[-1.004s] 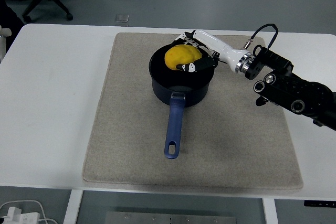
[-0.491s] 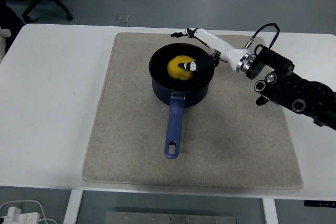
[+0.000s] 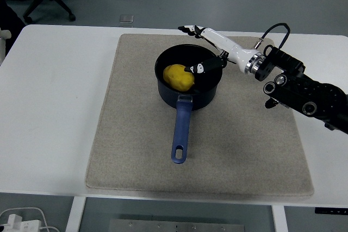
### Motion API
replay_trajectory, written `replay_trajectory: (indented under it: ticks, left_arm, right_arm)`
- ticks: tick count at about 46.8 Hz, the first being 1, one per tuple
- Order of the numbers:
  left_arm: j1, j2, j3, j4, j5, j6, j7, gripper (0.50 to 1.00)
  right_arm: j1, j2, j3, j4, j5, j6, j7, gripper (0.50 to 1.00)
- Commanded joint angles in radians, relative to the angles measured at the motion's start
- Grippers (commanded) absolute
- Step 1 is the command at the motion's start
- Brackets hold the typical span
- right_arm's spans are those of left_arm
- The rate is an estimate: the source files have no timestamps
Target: Put the potato in the blue pot
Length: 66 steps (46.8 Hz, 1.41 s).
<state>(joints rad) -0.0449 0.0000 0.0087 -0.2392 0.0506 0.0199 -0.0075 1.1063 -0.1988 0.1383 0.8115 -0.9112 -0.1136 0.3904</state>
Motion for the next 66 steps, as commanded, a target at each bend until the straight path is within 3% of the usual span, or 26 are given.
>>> replay_trajectory:
  ticks: [1,12,19,27,36,44,57,66]
  left_arm:
    - [0.000,0.000,0.001,0.001,0.000,0.000,0.000,0.996]
    - [0.000,0.000,0.001,0.001,0.000,0.000,0.000,0.996]
    - [0.000,0.000,0.001,0.003,0.000,0.000,0.000,0.996]
    - [0.000,0.000,0.001,0.003,0.000,0.002,0.000,0.996]
    - [0.000,0.000,0.001,0.004,0.000,0.000,0.000,0.996]
    - [0.000,0.000,0.001,0.004,0.000,0.002,0.000,0.996]
    - [0.000,0.000,-0.001,0.004,0.000,0.000,0.001,0.996]
    - [0.002,0.000,-0.001,0.003,0.000,0.002,0.001,0.996]
  right_arm:
    - [0.003,-0.008,0.001,0.000,0.000,0.000,-0.001,0.926]
    - [0.026,-0.019,0.007,-0.086,0.029,0.008,-0.013,0.926]
    - [0.040,-0.021,0.006,-0.140,0.172,0.067,-0.019,0.926]
    - [0.040,-0.021,0.009,-0.199,0.356,0.115,-0.122,0.926]
    - [0.053,-0.036,0.007,-0.238,0.658,0.192,-0.150,0.926]
    - [0.064,-0.048,0.032,-0.278,0.880,0.261,-0.245,0.926]
    - [0.033,-0.079,0.130,-0.296,0.982,0.330,-0.370,0.926]
    - [0.007,-0.093,0.161,-0.302,0.997,0.344,-0.377,0.926]
